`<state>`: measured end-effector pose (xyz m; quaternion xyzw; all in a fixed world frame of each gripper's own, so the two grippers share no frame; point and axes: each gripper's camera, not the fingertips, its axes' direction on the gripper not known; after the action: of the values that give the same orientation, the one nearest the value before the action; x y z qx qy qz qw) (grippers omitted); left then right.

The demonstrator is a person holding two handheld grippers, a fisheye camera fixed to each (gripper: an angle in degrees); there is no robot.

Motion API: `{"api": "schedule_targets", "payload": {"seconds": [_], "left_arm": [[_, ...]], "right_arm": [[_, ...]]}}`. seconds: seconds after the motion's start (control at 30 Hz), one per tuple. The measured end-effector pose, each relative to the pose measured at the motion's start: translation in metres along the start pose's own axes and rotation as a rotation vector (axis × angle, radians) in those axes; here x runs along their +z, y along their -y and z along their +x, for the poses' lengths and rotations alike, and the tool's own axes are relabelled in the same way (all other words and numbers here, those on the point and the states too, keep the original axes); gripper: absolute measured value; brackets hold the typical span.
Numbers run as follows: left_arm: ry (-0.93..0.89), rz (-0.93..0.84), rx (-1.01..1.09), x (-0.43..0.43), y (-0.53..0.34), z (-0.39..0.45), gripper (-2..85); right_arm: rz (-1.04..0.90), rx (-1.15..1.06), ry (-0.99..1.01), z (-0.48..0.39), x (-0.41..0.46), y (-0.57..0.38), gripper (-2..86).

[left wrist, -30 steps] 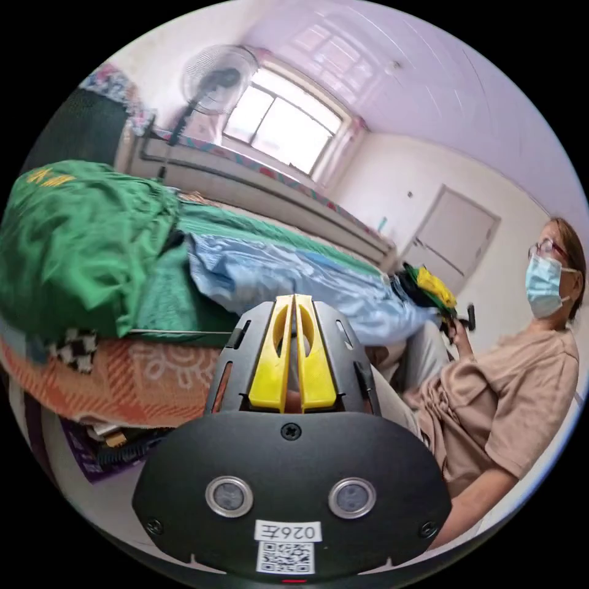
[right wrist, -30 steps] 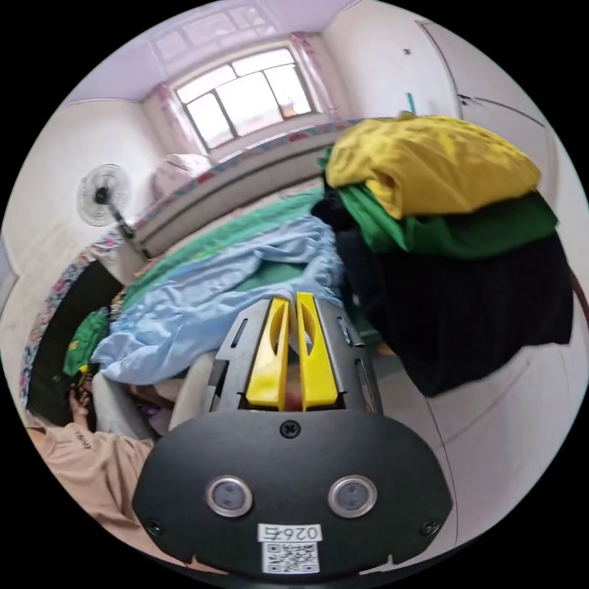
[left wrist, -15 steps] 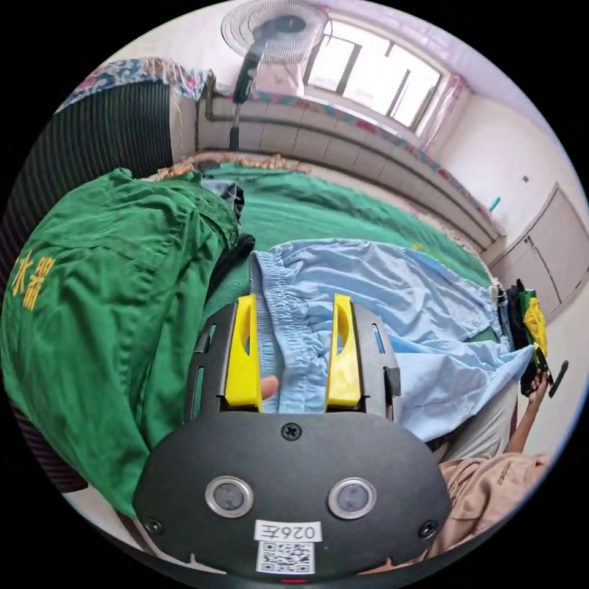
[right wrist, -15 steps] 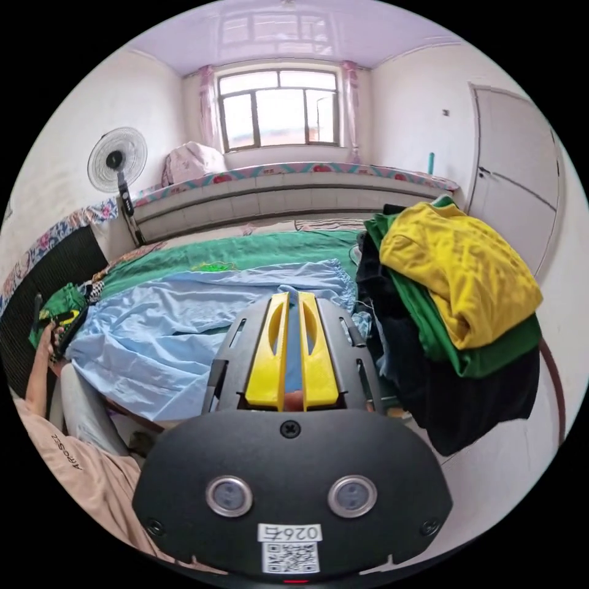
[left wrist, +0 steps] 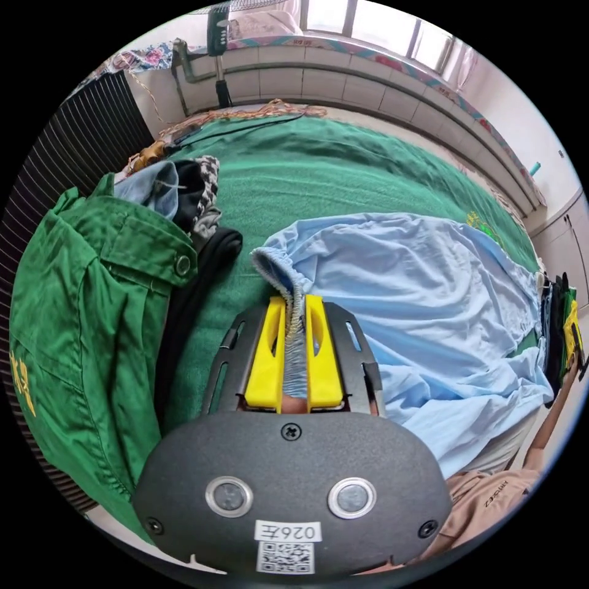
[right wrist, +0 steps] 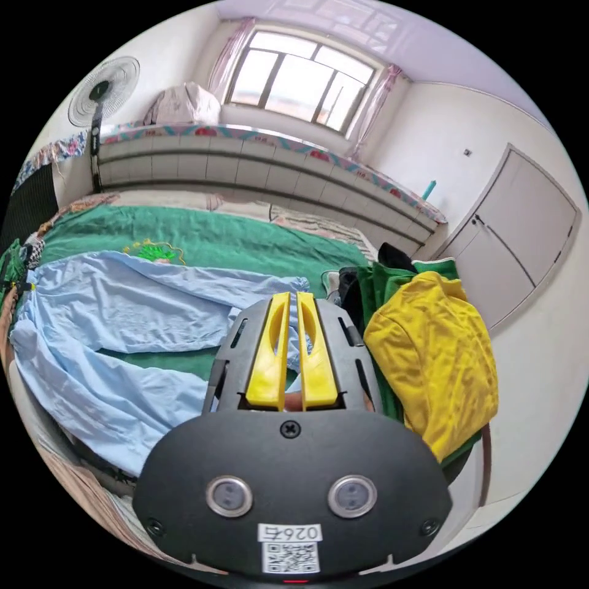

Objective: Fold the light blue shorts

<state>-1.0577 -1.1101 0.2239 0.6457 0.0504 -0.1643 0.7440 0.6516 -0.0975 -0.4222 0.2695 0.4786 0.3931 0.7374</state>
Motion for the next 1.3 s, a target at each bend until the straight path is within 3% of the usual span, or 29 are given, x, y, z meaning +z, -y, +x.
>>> {"api": "schedule_targets", "payload": {"seconds": [0.27,0.4,0.5,0.57,0.63,0.73,0.93,1.03,1.13,1.3], "left_arm": [[0.22,0.056,0.032,0.029,0.027,0.042,4.5],[0.262,-0.011,0.037,0.055,0.059,0.048,5.9],[0.298,-0.137,0.043,0.092,0.084,0.052,11.8],[0.276,-0.169,0.052,0.105,0.095,0.058,11.4],[0.263,-0.173,0.071,0.112,0.101,0.064,6.9],[0.27,-0.136,0.112,0.105,0.103,0.078,4.7],[0.184,0.104,0.134,0.061,0.107,0.082,4.4],[0.072,0.162,0.067,0.062,0.127,0.071,5.5],[0.022,0.091,-0.015,0.084,0.147,0.062,6.3],[0.123,0.042,0.014,0.085,0.149,0.076,9.5]], "right_arm": [[-0.392,0.092,0.093,0.005,0.296,0.041,3.7],[-0.384,0.226,0.14,0.023,0.374,0.03,6.8],[-0.379,0.288,0.149,0.029,0.428,0.022,13.0],[-0.449,0.345,0.239,0.029,0.476,0.013,13.5],[-0.445,0.303,0.183,0.02,0.483,0.016,1.0],[-0.385,0.205,0.204,0.012,0.465,0.032,-0.8],[-0.071,0.297,0.203,0.058,0.396,0.068,-0.6],[-0.091,0.352,0.176,0.068,0.426,0.093,3.7],[-0.204,0.325,0.102,0.062,0.474,0.116,8.9],[-0.226,0.205,0.08,0.039,0.472,0.138,9.9]]}}
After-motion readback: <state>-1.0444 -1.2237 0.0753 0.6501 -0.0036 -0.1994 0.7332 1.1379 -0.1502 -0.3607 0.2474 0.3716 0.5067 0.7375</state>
